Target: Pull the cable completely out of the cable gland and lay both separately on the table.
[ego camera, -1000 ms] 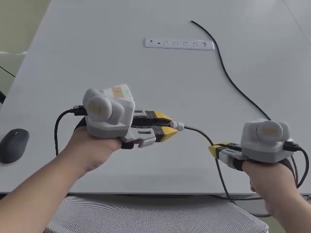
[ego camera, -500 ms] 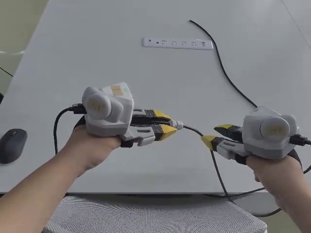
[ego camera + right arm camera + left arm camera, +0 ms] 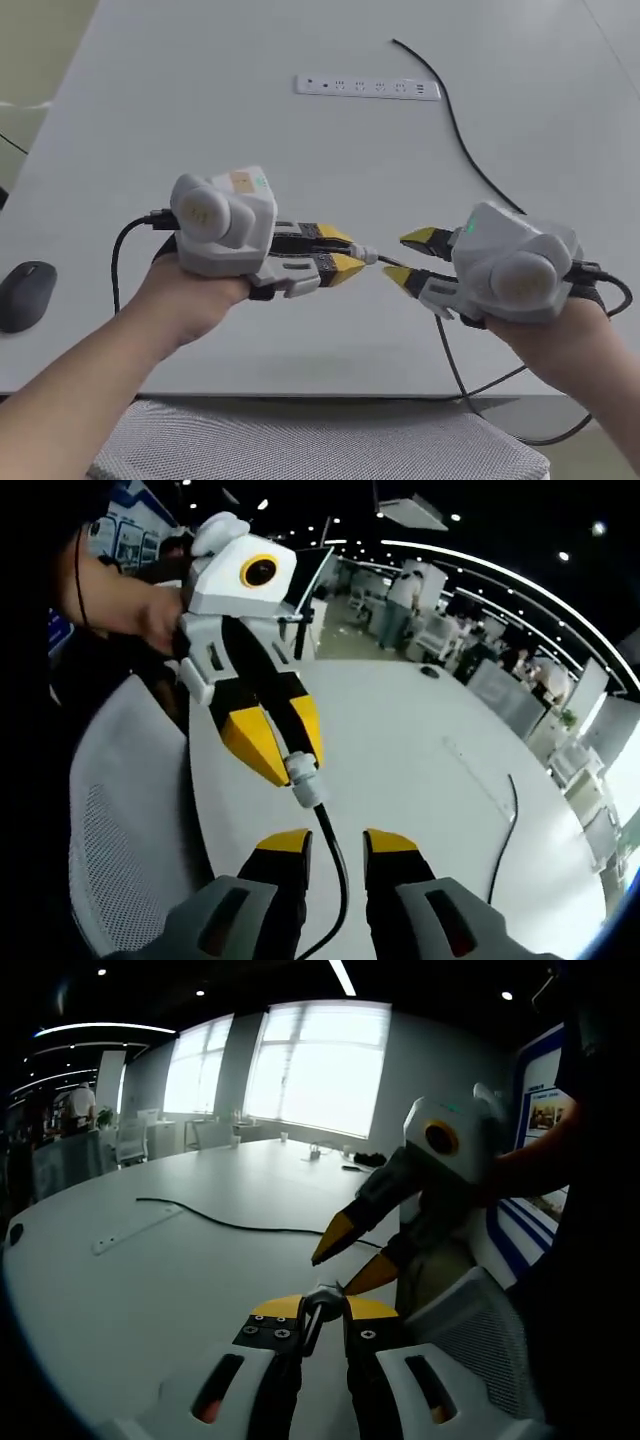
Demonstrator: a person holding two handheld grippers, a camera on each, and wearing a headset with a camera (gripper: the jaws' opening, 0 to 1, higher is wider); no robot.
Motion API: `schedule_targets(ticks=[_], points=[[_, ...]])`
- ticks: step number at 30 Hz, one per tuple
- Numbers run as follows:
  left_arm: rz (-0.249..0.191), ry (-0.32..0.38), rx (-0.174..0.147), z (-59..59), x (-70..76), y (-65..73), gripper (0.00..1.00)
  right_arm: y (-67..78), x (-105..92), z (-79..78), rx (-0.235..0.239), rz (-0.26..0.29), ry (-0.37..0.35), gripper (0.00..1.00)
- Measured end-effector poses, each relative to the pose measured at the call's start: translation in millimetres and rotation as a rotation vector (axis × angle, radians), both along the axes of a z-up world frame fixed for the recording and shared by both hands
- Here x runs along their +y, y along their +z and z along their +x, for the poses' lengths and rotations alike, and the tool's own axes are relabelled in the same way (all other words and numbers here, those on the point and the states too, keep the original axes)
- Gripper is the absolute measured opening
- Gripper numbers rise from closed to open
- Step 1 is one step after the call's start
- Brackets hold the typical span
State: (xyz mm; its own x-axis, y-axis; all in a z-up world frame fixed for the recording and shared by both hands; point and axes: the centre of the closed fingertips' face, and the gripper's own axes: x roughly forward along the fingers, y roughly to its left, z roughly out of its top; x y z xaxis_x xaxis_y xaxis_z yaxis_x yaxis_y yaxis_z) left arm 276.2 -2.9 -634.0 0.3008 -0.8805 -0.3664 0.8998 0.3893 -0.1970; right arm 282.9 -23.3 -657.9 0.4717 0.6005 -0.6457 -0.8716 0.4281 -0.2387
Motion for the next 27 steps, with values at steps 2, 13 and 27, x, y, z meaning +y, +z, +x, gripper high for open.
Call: schedule_targets(ticks=[2, 13, 27], points=[[-0.001, 0.000, 0.000, -0.5, -0.3, 0.1, 0.15, 0.6, 4.1, -1.8, 0.005, -0.002, 0.010, 0.12], [0.009, -0.005, 0.002, -2.9, -2.1, -2.0, 0.15, -1.8, 13.1, -5.7, -0.041, -0.059, 0.106, 0.02], [0.008, -0.005, -0.003, -1.2, -4.0, 0.4, 0.15, 1.2, 9.9, -5.1, -0.009, -0.016, 0.067, 0.00]])
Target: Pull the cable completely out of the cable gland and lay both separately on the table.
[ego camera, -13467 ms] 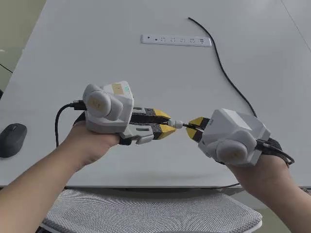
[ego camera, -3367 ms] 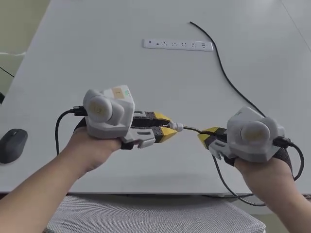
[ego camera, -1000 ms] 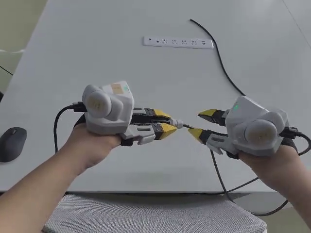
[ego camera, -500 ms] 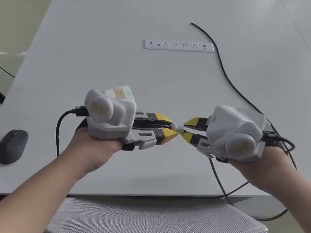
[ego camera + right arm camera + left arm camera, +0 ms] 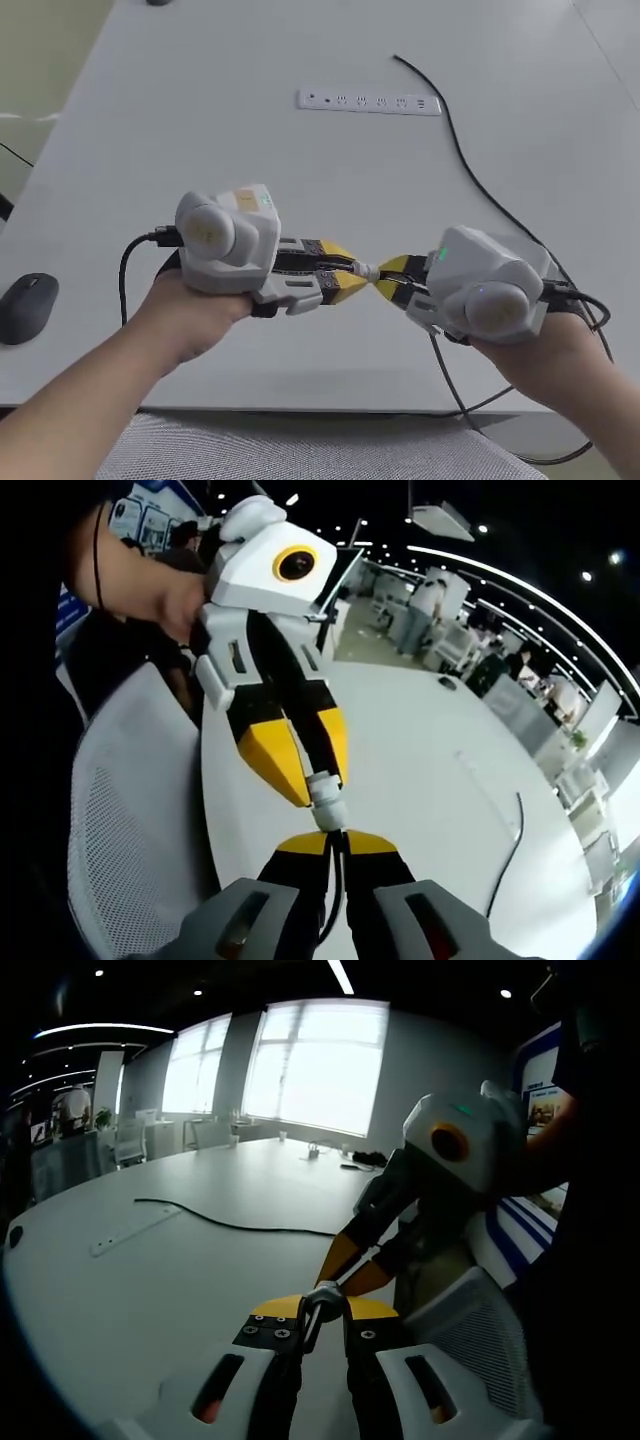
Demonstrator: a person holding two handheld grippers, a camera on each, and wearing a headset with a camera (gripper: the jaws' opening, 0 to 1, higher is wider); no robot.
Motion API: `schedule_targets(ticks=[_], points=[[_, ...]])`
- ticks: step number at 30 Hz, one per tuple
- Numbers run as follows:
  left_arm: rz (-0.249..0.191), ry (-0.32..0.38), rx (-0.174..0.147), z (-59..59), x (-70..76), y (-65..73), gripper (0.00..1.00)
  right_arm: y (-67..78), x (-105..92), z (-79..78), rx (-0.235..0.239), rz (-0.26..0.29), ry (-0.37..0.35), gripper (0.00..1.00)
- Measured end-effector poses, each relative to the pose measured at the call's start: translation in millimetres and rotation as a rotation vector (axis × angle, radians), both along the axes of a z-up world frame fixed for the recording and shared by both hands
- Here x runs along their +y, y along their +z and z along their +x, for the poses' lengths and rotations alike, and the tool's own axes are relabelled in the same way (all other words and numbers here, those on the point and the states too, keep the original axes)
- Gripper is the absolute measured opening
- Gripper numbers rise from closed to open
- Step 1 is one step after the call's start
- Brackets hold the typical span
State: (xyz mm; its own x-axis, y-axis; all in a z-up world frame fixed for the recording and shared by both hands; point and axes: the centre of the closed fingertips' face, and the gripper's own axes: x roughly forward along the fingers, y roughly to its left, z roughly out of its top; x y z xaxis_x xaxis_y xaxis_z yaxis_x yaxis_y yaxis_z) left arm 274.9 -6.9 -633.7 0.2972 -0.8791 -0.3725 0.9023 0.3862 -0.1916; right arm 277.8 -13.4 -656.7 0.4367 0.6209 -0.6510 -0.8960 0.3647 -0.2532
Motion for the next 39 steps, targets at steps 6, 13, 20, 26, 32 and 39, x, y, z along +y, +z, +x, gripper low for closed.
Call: schedule_targets(ticks=[6, 13, 20, 26, 32, 39], points=[[0.001, 0.002, -0.005, -0.2, -2.1, 0.4, 0.15, -0.9, -1.9, -0.3, 0.015, 0.018, -0.019, 0.00], [-0.003, 0.010, 0.000, -2.1, -2.8, 2.0, 0.15, -9.8, -16.3, -0.2, 0.048, 0.016, -0.066, 0.00], [-0.010, 0.019, 0.004, -1.8, -3.1, 3.5, 0.15, -16.3, -29.8, 0.8, 0.087, 0.036, -0.128, 0.00], [-0.019, 0.024, 0.004, -0.5, -4.8, 5.0, 0.15, -21.3, -41.4, 1.3, 0.125, 0.055, -0.180, 0.00], [-0.016, 0.029, 0.003, -1.7, -5.5, 5.2, 0.15, -26.5, -50.4, -2.2, 0.157, 0.071, -0.211, 0.00], [-0.013, 0.039, 0.004, -4.4, -5.1, 4.7, 0.15, -32.6, -56.2, -5.8, 0.188, 0.092, -0.242, 0.00]])
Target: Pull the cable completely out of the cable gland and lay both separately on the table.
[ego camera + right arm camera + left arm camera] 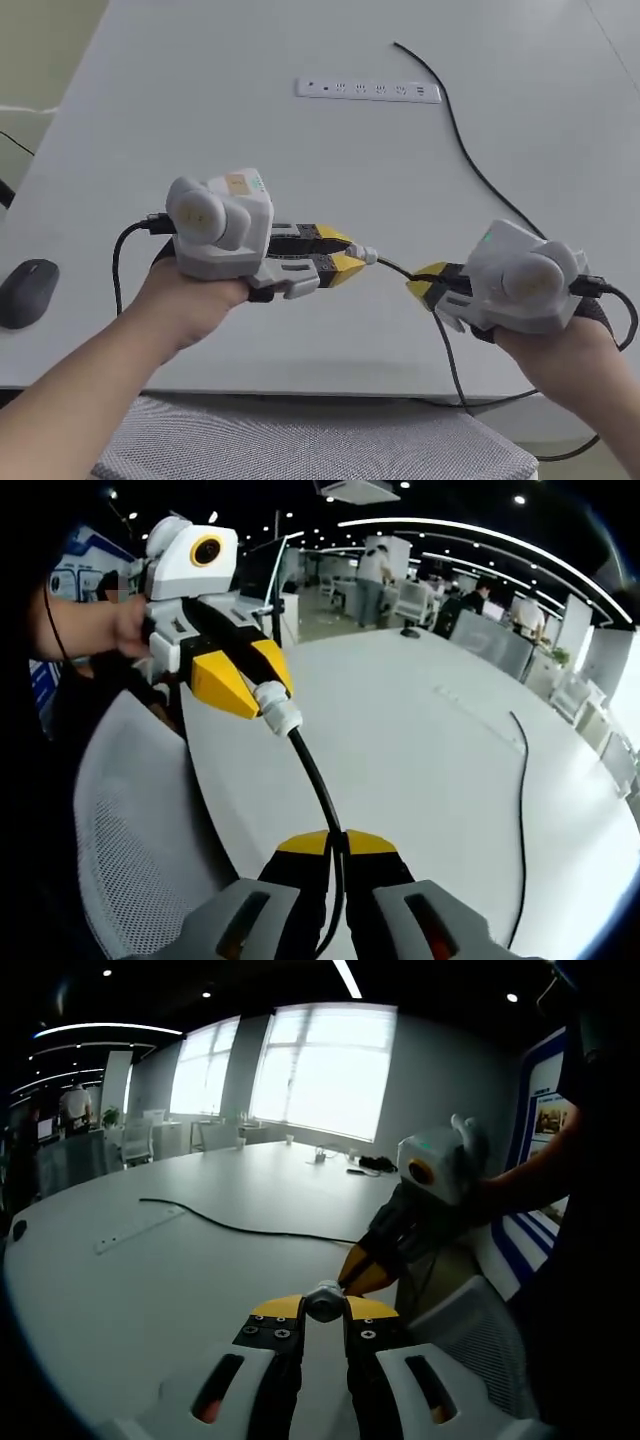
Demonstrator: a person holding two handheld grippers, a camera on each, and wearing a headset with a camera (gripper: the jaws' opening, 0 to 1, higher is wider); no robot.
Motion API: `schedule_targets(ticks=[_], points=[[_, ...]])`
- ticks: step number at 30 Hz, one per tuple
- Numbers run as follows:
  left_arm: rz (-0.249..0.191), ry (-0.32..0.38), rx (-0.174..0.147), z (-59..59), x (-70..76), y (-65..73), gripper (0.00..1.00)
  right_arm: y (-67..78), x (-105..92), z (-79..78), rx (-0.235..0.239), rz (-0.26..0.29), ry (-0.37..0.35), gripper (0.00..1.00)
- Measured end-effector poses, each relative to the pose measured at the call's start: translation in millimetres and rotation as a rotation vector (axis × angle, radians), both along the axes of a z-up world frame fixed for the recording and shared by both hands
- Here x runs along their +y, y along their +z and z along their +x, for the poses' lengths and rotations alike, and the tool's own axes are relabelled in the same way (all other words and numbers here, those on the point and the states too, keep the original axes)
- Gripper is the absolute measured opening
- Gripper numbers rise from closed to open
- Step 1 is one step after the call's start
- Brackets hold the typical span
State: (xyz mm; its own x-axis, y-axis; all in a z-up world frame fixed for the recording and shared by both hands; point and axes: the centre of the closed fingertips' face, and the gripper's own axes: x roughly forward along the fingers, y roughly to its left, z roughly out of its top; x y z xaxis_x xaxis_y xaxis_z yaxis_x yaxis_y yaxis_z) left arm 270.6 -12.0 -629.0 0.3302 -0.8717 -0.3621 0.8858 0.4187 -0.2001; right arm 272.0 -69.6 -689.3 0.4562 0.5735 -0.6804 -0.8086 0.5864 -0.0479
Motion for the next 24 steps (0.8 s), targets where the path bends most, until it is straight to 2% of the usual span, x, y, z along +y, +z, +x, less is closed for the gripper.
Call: schedule_targets(ticks=[7, 14, 24], points=[[0.004, 0.009, 0.004, -2.4, 0.5, -2.0, 0.15, -6.8, -6.8, -4.6, 0.010, -0.007, -0.004, 0.00], [0.008, 0.002, 0.005, -3.7, -0.5, -4.5, 0.15, -7.0, -18.0, -6.5, 0.014, -0.008, -0.034, 0.00], [0.012, -0.018, 0.004, -6.8, -5.2, -7.1, 0.15, -5.7, -22.3, -3.2, 0.008, -0.017, -0.052, 0.00]])
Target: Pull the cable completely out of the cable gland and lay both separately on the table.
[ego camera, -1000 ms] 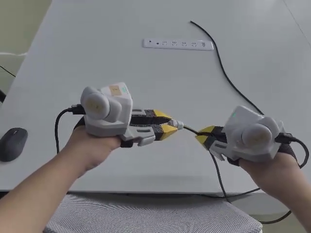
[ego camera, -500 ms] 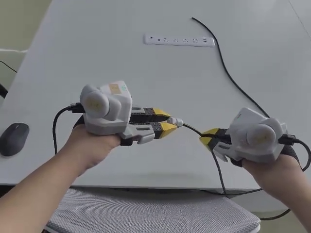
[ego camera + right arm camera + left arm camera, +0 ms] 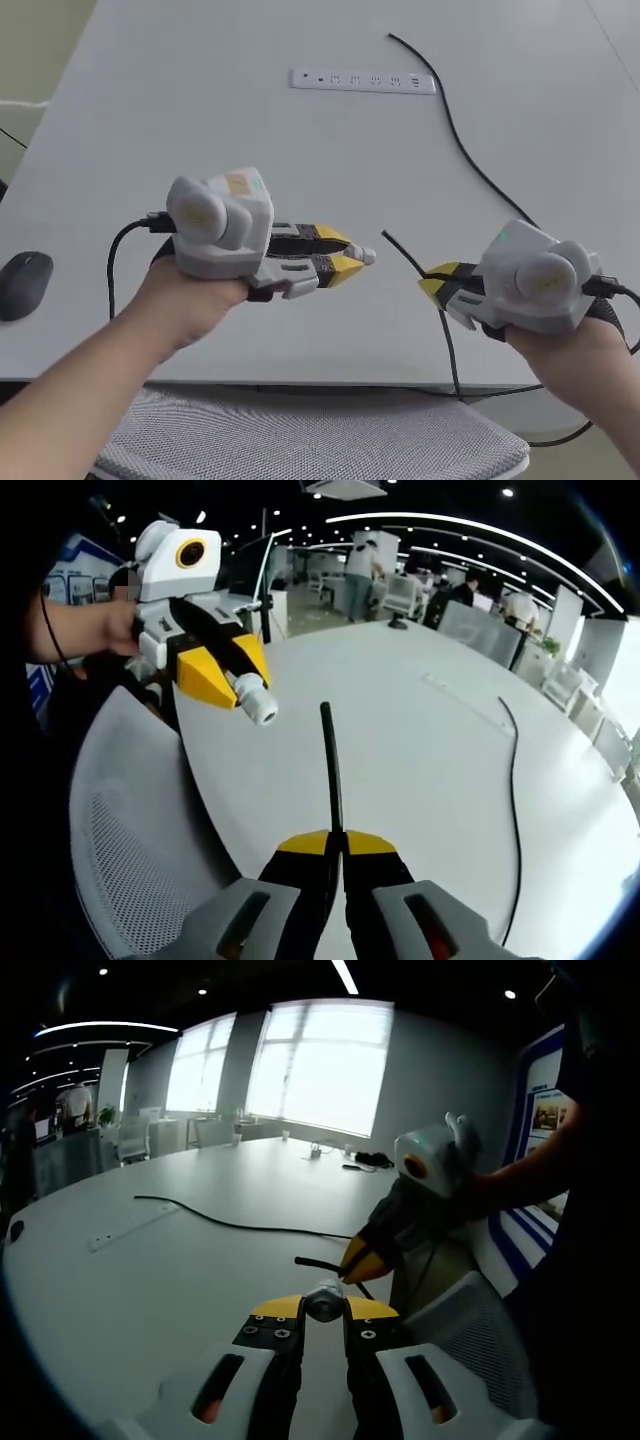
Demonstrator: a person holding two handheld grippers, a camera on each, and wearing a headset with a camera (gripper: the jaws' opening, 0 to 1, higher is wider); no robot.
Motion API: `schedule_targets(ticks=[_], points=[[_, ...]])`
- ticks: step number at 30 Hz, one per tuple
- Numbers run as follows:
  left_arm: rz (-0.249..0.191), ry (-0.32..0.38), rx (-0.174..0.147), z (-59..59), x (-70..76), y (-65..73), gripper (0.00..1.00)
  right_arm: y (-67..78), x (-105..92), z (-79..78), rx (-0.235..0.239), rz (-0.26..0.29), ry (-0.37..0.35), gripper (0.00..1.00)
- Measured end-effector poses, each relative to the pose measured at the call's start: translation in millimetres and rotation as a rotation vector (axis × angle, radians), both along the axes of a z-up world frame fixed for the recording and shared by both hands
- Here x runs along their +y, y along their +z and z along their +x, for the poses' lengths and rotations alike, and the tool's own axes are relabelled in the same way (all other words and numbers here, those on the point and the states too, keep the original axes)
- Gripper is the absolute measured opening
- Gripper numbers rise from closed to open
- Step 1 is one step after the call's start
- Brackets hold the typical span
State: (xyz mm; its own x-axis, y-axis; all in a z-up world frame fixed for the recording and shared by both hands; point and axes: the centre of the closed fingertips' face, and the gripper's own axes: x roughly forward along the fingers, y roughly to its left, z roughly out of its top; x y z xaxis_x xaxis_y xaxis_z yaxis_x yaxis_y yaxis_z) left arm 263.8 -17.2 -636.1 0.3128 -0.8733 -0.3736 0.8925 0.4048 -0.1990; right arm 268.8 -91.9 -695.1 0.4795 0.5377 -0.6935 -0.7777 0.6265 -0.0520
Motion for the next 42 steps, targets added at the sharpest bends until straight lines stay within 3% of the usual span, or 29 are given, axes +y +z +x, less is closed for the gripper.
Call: schedule_targets(ticks=[13, 23, 33, 42], points=[[0.007, 0.001, -0.004, -0.3, 9.5, -6.3, 0.15, 3.9, 0.1, 15.4, -0.003, -0.003, -0.016, 0.00], [0.006, 0.018, 0.010, 1.6, 16.8, -14.4, 0.15, 11.1, 7.9, 41.6, -0.012, -0.013, -0.002, 0.00], [0.009, 0.042, 0.024, -2.3, 30.7, -35.3, 0.15, 8.8, 22.2, 58.7, -0.005, -0.059, 0.016, 0.00], [0.009, 0.073, 0.059, -5.8, 48.3, -49.9, 0.16, 6.9, 45.6, 81.0, 0.008, -0.075, 0.032, 0.00]])
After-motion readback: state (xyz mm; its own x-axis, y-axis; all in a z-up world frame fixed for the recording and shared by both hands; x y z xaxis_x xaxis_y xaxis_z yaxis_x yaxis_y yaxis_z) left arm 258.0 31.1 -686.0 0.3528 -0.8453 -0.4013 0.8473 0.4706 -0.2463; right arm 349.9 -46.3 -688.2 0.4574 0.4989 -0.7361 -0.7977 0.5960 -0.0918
